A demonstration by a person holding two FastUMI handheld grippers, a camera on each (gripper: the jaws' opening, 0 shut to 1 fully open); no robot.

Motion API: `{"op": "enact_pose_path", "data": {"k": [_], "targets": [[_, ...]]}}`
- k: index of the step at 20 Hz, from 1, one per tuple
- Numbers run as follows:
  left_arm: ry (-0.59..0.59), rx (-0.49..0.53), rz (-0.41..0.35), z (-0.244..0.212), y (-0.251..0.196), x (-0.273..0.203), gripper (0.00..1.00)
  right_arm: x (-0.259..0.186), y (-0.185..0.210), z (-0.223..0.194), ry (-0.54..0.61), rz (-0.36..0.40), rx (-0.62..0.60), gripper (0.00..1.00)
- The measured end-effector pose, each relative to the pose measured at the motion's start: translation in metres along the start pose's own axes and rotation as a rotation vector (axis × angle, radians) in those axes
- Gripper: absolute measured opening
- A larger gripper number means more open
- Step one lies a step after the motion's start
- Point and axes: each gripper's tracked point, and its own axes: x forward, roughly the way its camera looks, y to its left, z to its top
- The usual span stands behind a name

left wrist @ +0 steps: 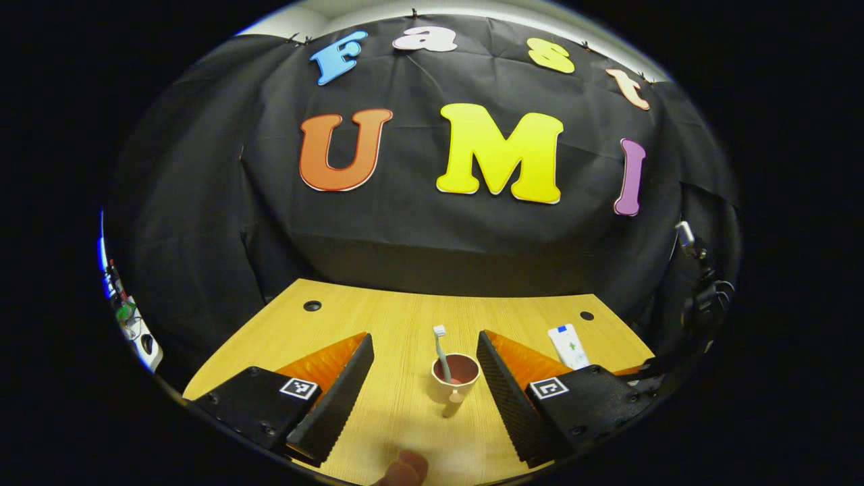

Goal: Put the toothbrush and toothpaste on the desktop into the cup, then pick up the cup and place it on the coaster on the desktop.

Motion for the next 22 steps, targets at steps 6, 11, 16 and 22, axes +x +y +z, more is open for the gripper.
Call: {"op": "enact_pose_path", "data": {"k": [6, 11, 16, 22], "targets": [[-0.003, -0.015, 0.122, 0.007, 0.032, -0.047, 0.98, 0.049, 0.053, 0.047, -0.062, 0.082, -0.073, 0.34], [0.027, -0.079, 0.145, 0.001, 0.042, -0.076, 1.0, 0.084, 0.087, 0.086, -0.151, 0.118, -0.118, 0.38], [0.049, -0.089, 0.159, -0.012, 0.05, -0.091, 0.99, 0.122, 0.098, 0.102, -0.217, 0.126, -0.142, 0.31], [0.096, -0.117, 0.172, -0.028, 0.054, -0.101, 0.99, 0.15, 0.09, 0.104, -0.285, 0.113, -0.117, 0.37]]}}
